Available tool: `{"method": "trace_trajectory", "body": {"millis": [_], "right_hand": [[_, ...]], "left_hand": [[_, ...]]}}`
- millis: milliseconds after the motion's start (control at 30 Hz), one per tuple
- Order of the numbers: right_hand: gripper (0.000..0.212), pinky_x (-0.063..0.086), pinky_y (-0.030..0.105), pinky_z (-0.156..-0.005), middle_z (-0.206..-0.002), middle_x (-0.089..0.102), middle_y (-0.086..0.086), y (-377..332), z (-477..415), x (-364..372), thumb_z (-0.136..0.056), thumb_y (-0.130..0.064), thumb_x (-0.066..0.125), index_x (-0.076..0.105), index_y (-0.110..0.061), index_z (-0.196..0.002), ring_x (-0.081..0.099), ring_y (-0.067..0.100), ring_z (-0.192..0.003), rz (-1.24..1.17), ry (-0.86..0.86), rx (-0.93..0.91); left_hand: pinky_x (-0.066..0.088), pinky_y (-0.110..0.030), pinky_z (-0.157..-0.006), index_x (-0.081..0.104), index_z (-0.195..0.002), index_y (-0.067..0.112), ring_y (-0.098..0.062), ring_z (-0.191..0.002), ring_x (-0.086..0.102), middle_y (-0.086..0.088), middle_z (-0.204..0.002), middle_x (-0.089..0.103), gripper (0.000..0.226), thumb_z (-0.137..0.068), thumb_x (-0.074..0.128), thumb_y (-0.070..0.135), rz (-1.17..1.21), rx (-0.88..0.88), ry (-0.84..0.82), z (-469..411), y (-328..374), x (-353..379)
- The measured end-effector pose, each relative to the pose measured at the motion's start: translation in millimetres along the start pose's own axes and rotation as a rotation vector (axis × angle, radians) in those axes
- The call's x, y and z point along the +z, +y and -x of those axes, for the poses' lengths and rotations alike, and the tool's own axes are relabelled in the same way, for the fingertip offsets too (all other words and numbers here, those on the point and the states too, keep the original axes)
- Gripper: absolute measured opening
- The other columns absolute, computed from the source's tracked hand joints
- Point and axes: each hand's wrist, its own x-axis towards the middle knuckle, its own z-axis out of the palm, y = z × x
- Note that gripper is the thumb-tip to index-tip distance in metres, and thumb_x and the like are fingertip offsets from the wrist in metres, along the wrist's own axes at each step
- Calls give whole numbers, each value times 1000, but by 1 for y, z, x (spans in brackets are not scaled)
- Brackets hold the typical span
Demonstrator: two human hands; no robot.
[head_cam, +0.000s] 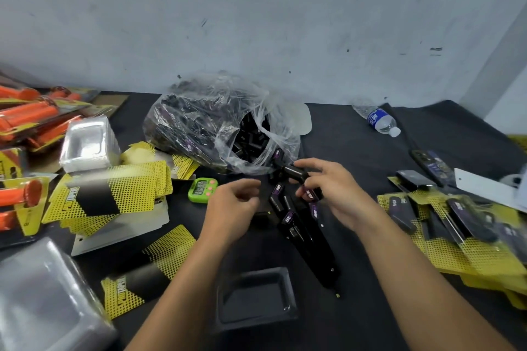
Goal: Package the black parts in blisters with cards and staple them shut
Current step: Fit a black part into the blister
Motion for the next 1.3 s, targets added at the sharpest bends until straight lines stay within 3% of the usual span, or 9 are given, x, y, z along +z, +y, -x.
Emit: {"method": "trace_trajectory", "body": {"millis": [167,333,500,600,767,867,1000,1133,1300], "right_hand": [[29,54,25,-53,-90,74,21,6,49,28,-104,1,46,72,-3,-116,65,20,-62,-464,-121,81],[33,40,23,-41,-85,73,21,33,90,44,-108,-19,50,81,-15,-97,58,17,-53,-373,-110,101],[36,51,24,-64,-103,73,13,52,115,49,-84,-16,75,76,-14,-119,65,15,-78,-512,-222,-10],[35,53,25,-76,-101,76,4,56,121,62,-82,-8,74,78,-22,-113,68,10,-90,-328,-115,-104],[30,55,23,-70,-87,79,-4,55,123,74,-95,-2,68,82,-28,-93,69,7,-77,-187,149,-136],[24,52,17,-79,-89,76,-17,56,126,59,-95,-9,68,76,-30,-102,67,0,-80,204,209,-187],[31,42,7,-66,-92,68,-17,49,135,62,-93,-19,69,60,-41,-113,62,-5,-83,545,202,-177],[20,48,30,-76,-92,64,-14,52,141,83,-94,-20,66,57,-36,-104,60,10,-86,726,110,-249],[17,41,31,-86,-103,60,-6,62,140,104,-91,-21,68,67,-27,-107,53,18,-104,1031,29,-323]], "left_hand": [[58,-21,-82,69,-126,19,-9,-86,71,7,-96,79,52,-86,70,-14,565,19,-200,32,33,-8],[55,-20,-72,81,-97,15,-9,-69,65,0,-75,74,22,-85,77,-4,425,-53,-186,60,21,-21],[53,-21,-58,80,-89,16,-9,-58,63,-3,-68,73,12,-92,74,6,411,-113,-75,86,2,-19],[53,-24,-57,80,-90,13,-13,-57,66,-7,-71,75,8,-94,74,11,415,-117,-101,100,-4,-17],[56,-22,-73,82,-99,31,-7,-85,75,9,-89,80,12,-88,80,26,259,-74,-111,115,-16,-35],[52,-16,-68,78,-102,40,-1,-72,68,15,-94,76,27,-85,79,20,43,-108,-24,118,-34,-58],[41,-18,-94,67,-131,38,4,-105,58,23,-122,62,52,-85,77,16,-96,-135,-87,132,-49,-63],[49,-26,-90,59,-137,45,11,-99,59,27,-111,63,60,-84,76,23,-16,-202,61,146,-55,-58],[56,-29,-87,63,-134,38,2,-88,68,19,-99,71,58,-80,75,20,-36,-214,36,150,-58,-53]]}}
